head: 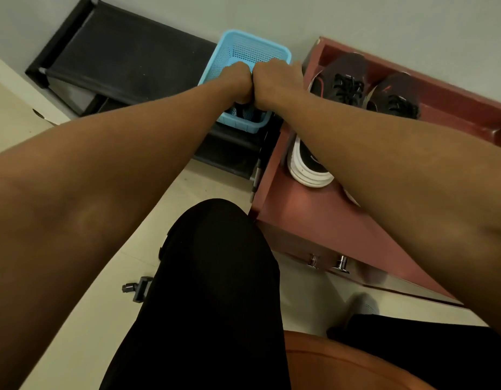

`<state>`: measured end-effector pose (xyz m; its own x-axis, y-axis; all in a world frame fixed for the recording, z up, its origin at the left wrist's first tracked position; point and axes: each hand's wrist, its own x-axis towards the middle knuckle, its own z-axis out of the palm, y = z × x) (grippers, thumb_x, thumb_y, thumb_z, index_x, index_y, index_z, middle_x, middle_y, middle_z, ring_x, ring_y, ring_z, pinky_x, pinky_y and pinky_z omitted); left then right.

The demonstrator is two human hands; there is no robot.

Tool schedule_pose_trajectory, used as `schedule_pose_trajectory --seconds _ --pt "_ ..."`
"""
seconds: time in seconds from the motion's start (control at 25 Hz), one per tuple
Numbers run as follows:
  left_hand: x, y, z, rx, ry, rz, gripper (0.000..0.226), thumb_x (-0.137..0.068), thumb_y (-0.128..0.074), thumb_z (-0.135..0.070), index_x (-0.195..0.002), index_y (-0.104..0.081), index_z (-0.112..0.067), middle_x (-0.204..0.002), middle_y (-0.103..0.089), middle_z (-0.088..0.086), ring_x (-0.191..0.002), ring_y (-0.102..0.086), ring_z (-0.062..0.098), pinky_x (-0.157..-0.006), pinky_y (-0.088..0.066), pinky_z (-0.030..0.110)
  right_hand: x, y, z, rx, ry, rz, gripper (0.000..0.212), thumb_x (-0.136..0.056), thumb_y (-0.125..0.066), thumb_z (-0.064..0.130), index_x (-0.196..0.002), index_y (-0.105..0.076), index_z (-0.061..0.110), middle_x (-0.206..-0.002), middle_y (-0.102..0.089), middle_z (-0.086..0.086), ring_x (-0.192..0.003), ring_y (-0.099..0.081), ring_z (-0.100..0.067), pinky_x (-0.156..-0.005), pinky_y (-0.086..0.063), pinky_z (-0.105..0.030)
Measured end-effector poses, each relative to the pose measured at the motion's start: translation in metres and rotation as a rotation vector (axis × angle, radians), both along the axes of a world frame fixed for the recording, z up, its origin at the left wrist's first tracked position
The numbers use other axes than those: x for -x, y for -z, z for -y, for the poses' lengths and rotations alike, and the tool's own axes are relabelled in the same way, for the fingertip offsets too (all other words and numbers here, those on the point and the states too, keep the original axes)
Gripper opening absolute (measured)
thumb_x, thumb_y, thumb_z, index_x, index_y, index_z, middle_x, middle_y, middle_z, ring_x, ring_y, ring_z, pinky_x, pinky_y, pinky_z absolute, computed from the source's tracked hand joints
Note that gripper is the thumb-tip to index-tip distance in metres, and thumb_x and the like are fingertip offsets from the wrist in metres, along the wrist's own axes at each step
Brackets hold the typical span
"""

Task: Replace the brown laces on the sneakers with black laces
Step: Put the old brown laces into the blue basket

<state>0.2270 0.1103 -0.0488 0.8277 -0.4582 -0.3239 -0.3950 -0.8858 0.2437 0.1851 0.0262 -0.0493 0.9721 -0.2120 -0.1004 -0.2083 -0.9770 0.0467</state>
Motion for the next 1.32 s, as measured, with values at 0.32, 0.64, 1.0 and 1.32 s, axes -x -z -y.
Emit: schedule_pose_trajectory --seconds 0.32,0.64,1.0,1.32 --pt "0.001 -0.005 -0.012 0.091 0.06 -0.016 0.018 -0.101 -0.053 -0.002 -0.105 -0.071 0.002 -0.119 -0.07 0.022 -0.111 -0.063 0.039 -0.09 -0.047 0.037 0.0 -0.016 0.006 -0.095 -0.039 -0.081 0.024 -0.091 -0.07 0.01 -0.109 -0.055 0.016 -0.107 -0.054 -0.007 -0.108 -0.058 -0.03 -0.094 -0.047 -0.048" --pt "0.014 -0.016 -0.009 0.257 0.058 -0.002 0.042 -0.101 -0.046 0.0 -0.135 -0.067 -0.011 -0.131 -0.07 0.013 -0.113 -0.065 0.031 -0.084 -0.043 0.03 0.011 -0.039 0.027 -0.164 -0.046 0.029 0.019 -0.091 -0.067 0.016 -0.107 -0.058 0.012 -0.103 -0.054 -0.01 -0.094 -0.059 -0.031 -0.076 -0.048 -0.039" --pt "0.062 -0.048 0.005 0.472 0.026 0.055 0.045 -0.105 -0.054 -0.021 -0.15 -0.054 -0.014 -0.15 -0.058 0.004 -0.137 -0.055 0.022 -0.114 -0.044 0.036 0.088 -0.081 0.07 -0.354 -0.034 0.254 0.021 -0.086 -0.066 0.035 -0.098 -0.079 0.023 -0.089 -0.074 0.003 -0.084 -0.07 -0.021 -0.077 -0.06 -0.037" --pt "0.145 -0.094 0.029 0.707 0.069 0.087 0.038 -0.102 -0.059 -0.025 -0.14 -0.063 -0.023 -0.132 -0.068 -0.002 -0.12 -0.063 0.012 -0.102 -0.047 0.026 0.197 -0.115 0.124 -0.469 0.077 0.42 0.021 -0.092 -0.068 0.041 -0.107 -0.078 0.03 -0.095 -0.075 0.012 -0.087 -0.069 -0.008 -0.082 -0.056 -0.029"
